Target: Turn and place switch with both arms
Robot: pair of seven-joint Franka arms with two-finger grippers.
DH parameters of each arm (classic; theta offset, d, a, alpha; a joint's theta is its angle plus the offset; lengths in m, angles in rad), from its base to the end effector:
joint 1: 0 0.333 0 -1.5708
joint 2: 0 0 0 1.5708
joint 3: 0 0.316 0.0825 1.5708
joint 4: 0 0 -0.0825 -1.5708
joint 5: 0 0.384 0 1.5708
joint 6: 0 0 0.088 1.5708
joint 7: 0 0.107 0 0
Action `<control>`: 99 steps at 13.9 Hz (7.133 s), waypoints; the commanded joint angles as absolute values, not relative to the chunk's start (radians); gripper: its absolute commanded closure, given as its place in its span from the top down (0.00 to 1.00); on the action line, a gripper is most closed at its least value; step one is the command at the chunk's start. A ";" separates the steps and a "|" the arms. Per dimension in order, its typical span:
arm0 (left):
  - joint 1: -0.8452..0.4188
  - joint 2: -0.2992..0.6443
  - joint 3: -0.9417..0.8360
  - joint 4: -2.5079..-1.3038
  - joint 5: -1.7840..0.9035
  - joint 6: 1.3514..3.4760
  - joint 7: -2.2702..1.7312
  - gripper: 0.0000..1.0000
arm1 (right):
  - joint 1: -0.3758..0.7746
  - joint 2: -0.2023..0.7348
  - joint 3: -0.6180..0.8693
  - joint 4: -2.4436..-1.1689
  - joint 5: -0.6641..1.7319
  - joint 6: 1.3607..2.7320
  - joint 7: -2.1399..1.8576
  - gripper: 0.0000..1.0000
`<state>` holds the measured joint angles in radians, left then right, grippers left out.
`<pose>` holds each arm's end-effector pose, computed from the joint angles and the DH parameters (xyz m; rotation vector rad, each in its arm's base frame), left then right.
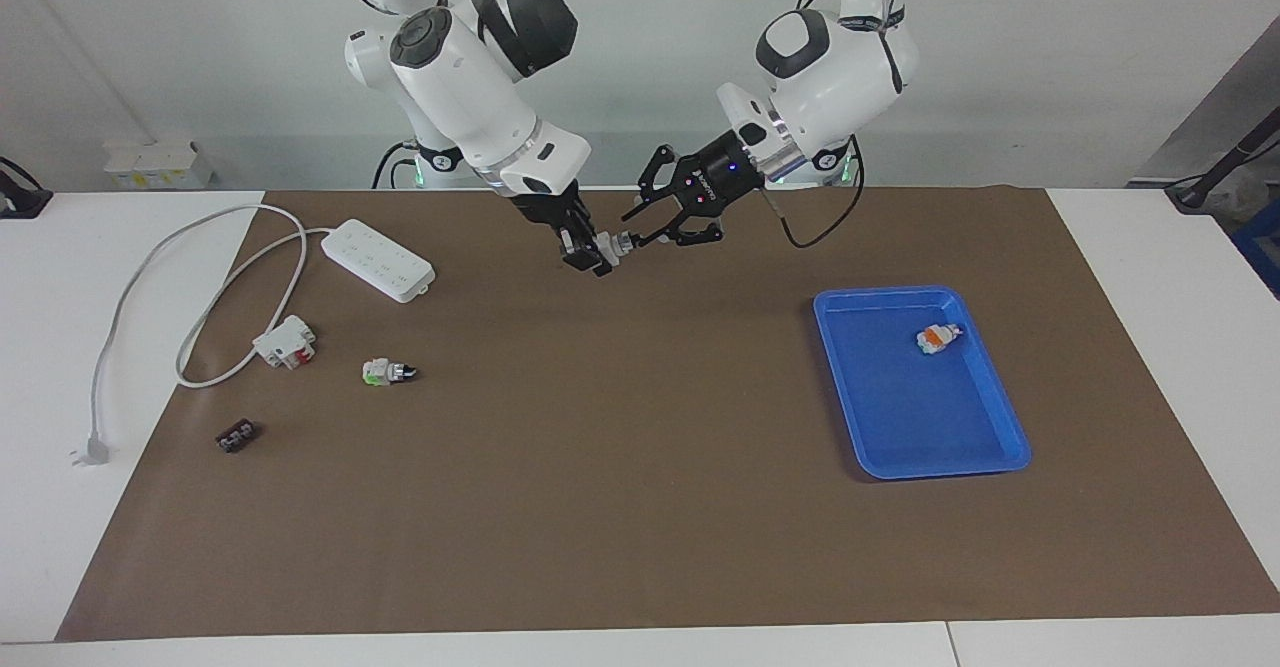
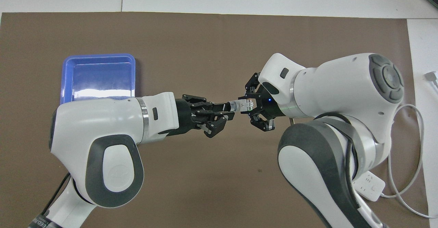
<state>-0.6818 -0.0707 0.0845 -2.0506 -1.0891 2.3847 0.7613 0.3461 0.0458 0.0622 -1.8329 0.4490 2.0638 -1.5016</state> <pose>0.4673 -0.3268 0.5179 2.1092 -0.7396 0.5166 0.5378 0.2569 0.5232 -1.8354 -2.1563 -0.5353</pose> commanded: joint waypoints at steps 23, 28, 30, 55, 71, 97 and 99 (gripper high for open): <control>-0.723 -0.078 0.089 -2.066 -1.112 2.422 0.660 0.00 | 0.345 0.021 0.064 -1.861 0.471 2.080 -1.496 0.00; -0.723 -0.075 0.089 -2.065 -1.114 2.422 0.423 0.00 | 0.345 0.021 0.064 -1.861 0.471 2.079 -1.497 0.00; -0.726 -0.074 0.089 -2.063 -1.112 2.422 0.309 0.00 | 0.345 0.021 0.064 -1.862 0.471 2.079 -1.499 0.00; -0.721 -0.066 0.094 -2.045 -1.103 2.499 -0.934 0.00 | 0.341 0.015 0.064 -1.876 0.471 2.071 -1.500 0.00; -0.732 -0.063 0.094 -2.056 -1.098 2.591 -1.011 0.00 | 0.342 0.015 0.064 -1.875 0.471 2.086 -1.519 1.00; -0.278 -0.092 0.097 -2.167 -0.095 2.121 -0.264 0.00 | 0.049 0.014 0.051 -1.651 0.075 1.890 -0.837 1.00; -0.230 -0.089 0.095 -2.200 -0.068 2.157 -0.195 0.00 | 0.048 0.015 0.051 -1.641 0.063 1.894 -0.680 1.00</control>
<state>-0.2706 -0.0676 0.1064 -2.1424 -0.1020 2.1106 -0.2579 0.0576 0.0016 0.0414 -1.6742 0.0911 1.9144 -0.8122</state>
